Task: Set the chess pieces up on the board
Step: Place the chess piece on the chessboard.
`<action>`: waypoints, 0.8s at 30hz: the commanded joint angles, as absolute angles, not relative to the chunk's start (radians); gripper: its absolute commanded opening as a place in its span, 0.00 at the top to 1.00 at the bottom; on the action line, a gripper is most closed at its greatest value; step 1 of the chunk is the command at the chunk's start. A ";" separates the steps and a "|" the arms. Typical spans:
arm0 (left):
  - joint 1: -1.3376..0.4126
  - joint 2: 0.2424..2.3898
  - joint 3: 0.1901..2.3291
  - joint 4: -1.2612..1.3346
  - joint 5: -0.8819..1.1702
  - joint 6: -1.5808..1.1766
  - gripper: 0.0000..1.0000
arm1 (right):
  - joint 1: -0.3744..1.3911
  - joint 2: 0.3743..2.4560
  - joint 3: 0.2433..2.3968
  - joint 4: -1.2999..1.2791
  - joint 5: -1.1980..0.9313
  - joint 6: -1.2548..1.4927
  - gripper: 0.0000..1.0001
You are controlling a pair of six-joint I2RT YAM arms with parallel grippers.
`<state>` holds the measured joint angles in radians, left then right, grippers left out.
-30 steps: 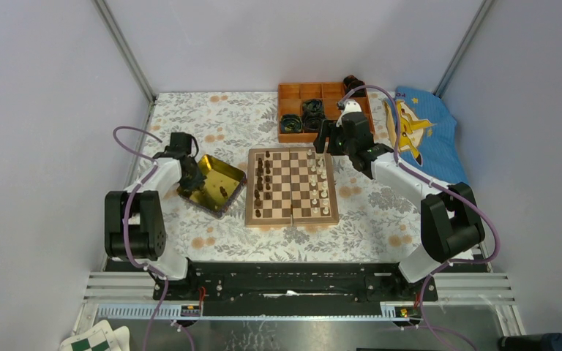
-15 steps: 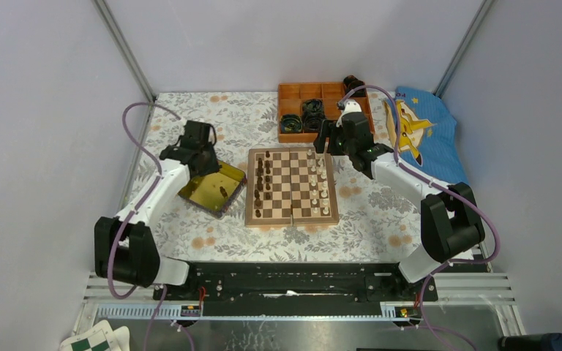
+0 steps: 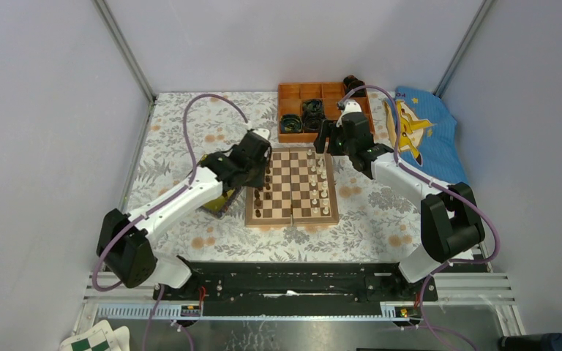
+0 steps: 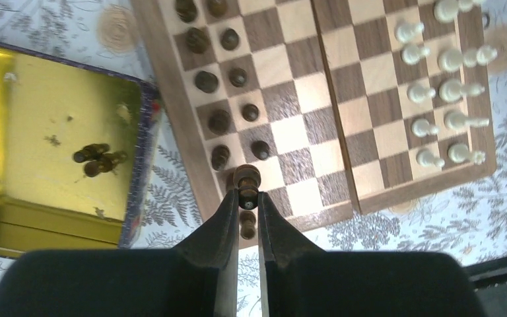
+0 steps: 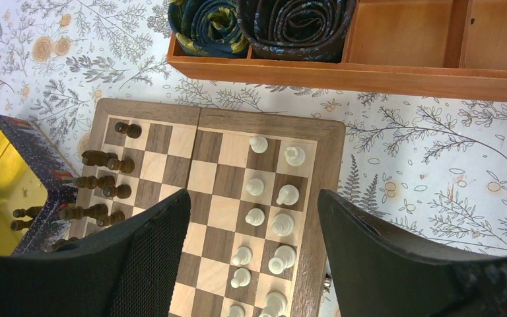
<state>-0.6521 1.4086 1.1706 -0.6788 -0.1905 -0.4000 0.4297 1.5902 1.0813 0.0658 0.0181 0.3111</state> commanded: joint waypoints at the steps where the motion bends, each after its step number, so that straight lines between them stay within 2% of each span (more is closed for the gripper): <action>1: -0.735 1.451 1.203 -0.696 -0.240 -0.370 1.00 | 0.423 1.553 1.078 0.109 0.044 0.311 0.22; 11: -0.868 1.543 1.207 -0.698 -0.292 -0.373 1.00 | 0.423 1.551 1.078 0.106 0.064 0.308 0.21; 24: -0.870 1.587 1.163 -0.693 -0.386 -0.417 1.00 | 0.416 1.549 1.077 0.103 0.075 0.308 0.17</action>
